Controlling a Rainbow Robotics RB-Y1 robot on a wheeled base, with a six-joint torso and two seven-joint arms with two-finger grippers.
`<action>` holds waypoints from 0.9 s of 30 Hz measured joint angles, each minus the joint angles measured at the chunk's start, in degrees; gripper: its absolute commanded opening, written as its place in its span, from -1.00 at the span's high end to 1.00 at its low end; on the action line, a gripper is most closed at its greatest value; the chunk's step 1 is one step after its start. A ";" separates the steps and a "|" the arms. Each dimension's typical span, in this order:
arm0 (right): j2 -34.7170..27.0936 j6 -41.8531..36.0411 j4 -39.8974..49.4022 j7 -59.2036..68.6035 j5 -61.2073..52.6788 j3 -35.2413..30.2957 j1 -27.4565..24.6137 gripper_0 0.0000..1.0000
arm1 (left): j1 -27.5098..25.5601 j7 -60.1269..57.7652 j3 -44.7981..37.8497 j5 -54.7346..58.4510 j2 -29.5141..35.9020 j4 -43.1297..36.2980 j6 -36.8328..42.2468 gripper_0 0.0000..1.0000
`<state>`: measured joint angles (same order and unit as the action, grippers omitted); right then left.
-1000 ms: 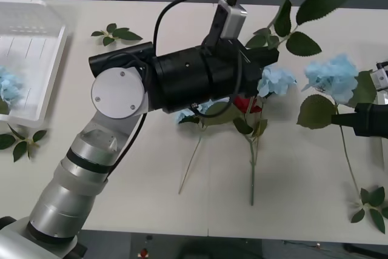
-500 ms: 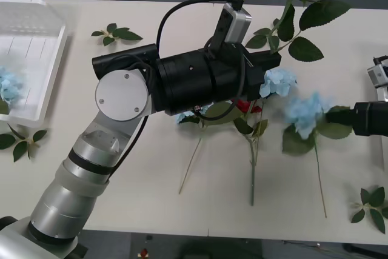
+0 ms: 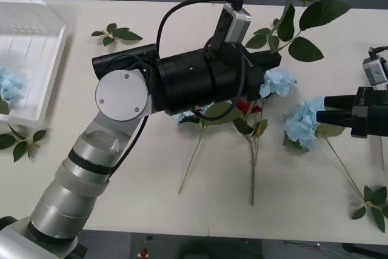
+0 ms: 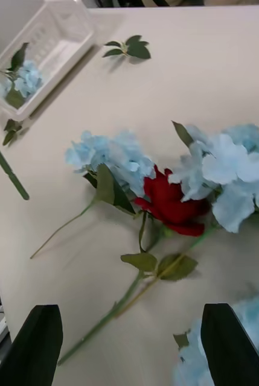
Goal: Put the red flowers into the right box and the blue flowers into the left box
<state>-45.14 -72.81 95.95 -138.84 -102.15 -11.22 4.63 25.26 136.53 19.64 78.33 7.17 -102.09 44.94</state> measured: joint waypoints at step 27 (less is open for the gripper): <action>21.28 -1.18 -0.01 -14.45 -5.90 1.00 -1.45 -0.39 | 0.00 0.00 0.00 0.00 0.00 0.01 0.00 1.00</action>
<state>-23.87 -73.99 95.94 -153.29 -108.06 -10.23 3.17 25.26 136.53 19.64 78.33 7.17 -102.08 44.94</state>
